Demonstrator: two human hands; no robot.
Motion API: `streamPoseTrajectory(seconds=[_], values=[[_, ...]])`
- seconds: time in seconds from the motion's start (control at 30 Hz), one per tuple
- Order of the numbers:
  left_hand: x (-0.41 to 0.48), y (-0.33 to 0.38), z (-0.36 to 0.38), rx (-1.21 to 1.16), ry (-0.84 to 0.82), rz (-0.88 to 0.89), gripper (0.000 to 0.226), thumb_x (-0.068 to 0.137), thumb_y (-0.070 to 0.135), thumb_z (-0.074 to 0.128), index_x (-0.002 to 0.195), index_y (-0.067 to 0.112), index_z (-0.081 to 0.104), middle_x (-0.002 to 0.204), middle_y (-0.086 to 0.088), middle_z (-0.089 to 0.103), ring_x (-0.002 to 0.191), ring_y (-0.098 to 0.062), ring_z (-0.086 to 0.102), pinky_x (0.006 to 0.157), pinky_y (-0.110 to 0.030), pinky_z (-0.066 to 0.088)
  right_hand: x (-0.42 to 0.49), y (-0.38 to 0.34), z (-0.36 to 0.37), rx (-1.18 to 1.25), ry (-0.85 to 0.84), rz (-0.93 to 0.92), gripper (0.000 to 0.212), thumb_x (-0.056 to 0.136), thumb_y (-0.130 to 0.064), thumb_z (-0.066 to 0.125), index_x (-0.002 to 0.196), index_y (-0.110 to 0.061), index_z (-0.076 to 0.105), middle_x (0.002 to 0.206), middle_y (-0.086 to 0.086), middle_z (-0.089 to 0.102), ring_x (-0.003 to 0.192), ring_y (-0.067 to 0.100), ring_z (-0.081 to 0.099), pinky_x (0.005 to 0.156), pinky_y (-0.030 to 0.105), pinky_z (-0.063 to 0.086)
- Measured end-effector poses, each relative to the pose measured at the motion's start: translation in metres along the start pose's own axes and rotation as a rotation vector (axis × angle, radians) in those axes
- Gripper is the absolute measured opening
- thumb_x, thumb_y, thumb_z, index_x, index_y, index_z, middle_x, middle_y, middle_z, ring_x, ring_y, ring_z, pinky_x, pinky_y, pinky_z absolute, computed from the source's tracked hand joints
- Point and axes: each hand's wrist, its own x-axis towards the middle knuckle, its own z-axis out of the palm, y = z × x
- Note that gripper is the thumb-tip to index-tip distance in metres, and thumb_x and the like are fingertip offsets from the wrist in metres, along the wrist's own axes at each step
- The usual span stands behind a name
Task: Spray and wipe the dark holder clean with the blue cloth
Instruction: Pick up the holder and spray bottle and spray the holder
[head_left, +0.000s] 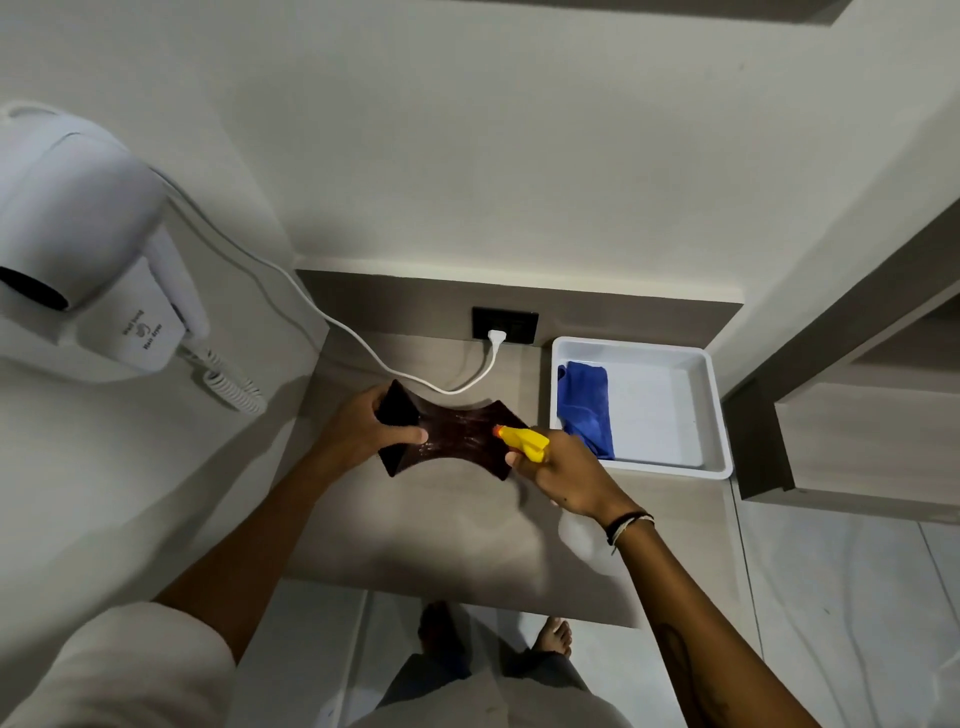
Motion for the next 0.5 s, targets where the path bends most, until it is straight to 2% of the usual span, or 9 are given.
streamPoseTrajectory(seconds=[0.03,0.1,0.17,0.23,0.3,0.37,0.43,0.47,0.5], values=[[0.001,0.0,0.001,-0.036,0.015,-0.056,0.063,0.05,0.061,0.092,0.103,0.033,0.075,0.096,0.009,0.081,0.085,-0.009,0.078,0.071,-0.023,0.062,-0.002,-0.005,0.002,-0.004,-0.017,-0.056,0.045,0.108,-0.041,0.06,0.15,-0.027,0.062,0.118,-0.003,0.077,0.081,-0.001,0.067,0.079,0.028,0.057],[0.003,0.0,0.003,-0.085,0.025,-0.154,0.07,0.049,0.068,0.087,0.104,0.026,0.078,0.093,0.001,0.083,0.085,-0.017,0.08,0.074,-0.031,0.064,-0.005,-0.016,0.006,-0.003,-0.029,-0.131,0.044,0.108,-0.041,0.06,0.149,-0.026,0.063,0.128,-0.003,0.076,0.103,0.01,0.072,0.089,0.032,0.059],[0.004,0.0,0.004,-0.115,0.019,-0.23,0.077,0.047,0.07,0.087,0.104,0.019,0.077,0.095,-0.006,0.082,0.086,-0.024,0.081,0.078,-0.039,0.067,-0.004,-0.026,0.009,-0.003,-0.035,-0.138,0.044,0.108,-0.041,0.06,0.149,-0.026,0.063,0.13,0.0,0.075,0.113,0.019,0.071,0.096,0.038,0.059],[0.005,-0.001,0.006,-0.15,0.024,-0.283,0.081,0.046,0.07,0.088,0.104,0.014,0.075,0.097,-0.009,0.081,0.087,-0.026,0.081,0.081,-0.043,0.068,-0.002,-0.032,0.011,-0.046,-0.065,-0.094,0.044,0.108,-0.042,0.058,0.149,-0.027,0.062,0.131,0.003,0.074,0.115,0.023,0.07,0.099,0.043,0.058],[0.006,-0.002,0.007,-0.172,0.022,-0.311,0.085,0.047,0.072,0.088,0.106,0.013,0.075,0.1,-0.011,0.081,0.089,-0.027,0.08,0.077,-0.041,0.067,-0.001,-0.033,0.01,-0.095,-0.094,-0.035,0.045,0.107,-0.045,0.058,0.145,-0.021,0.064,0.129,0.007,0.074,0.113,0.027,0.071,0.099,0.049,0.058],[0.006,-0.003,0.008,-0.2,0.007,-0.291,0.091,0.052,0.072,0.088,0.12,0.013,0.073,0.11,-0.009,0.08,0.096,-0.026,0.079,0.079,-0.04,0.066,-0.002,-0.03,0.01,-0.125,-0.101,0.036,0.045,0.107,-0.045,0.06,0.141,-0.016,0.066,0.127,0.011,0.076,0.11,0.031,0.073,0.097,0.05,0.06],[0.004,-0.003,0.007,-0.264,-0.038,-0.226,0.088,0.065,0.062,0.09,0.14,0.024,0.062,0.129,0.003,0.072,0.111,-0.022,0.073,0.088,-0.039,0.062,-0.003,-0.023,0.01,-0.174,-0.1,0.092,0.045,0.106,-0.045,0.061,0.139,-0.015,0.066,0.127,0.013,0.076,0.11,0.033,0.073,0.097,0.049,0.06],[0.001,-0.003,0.006,-0.28,-0.081,-0.174,0.085,0.068,0.058,0.093,0.143,0.038,0.057,0.131,0.014,0.069,0.116,-0.016,0.071,0.09,-0.031,0.059,-0.004,-0.019,0.009,-0.196,-0.094,0.113,0.046,0.106,-0.045,0.06,0.14,-0.015,0.065,0.128,0.012,0.076,0.111,0.033,0.073,0.097,0.048,0.061],[-0.002,-0.003,0.004,-0.249,-0.133,-0.112,0.077,0.065,0.058,0.096,0.132,0.053,0.058,0.125,0.026,0.07,0.117,-0.007,0.07,0.087,-0.022,0.058,-0.005,-0.014,0.008,-0.206,-0.083,0.139,0.046,0.106,-0.046,0.06,0.141,-0.015,0.064,0.126,0.012,0.076,0.11,0.033,0.073,0.095,0.046,0.061]])
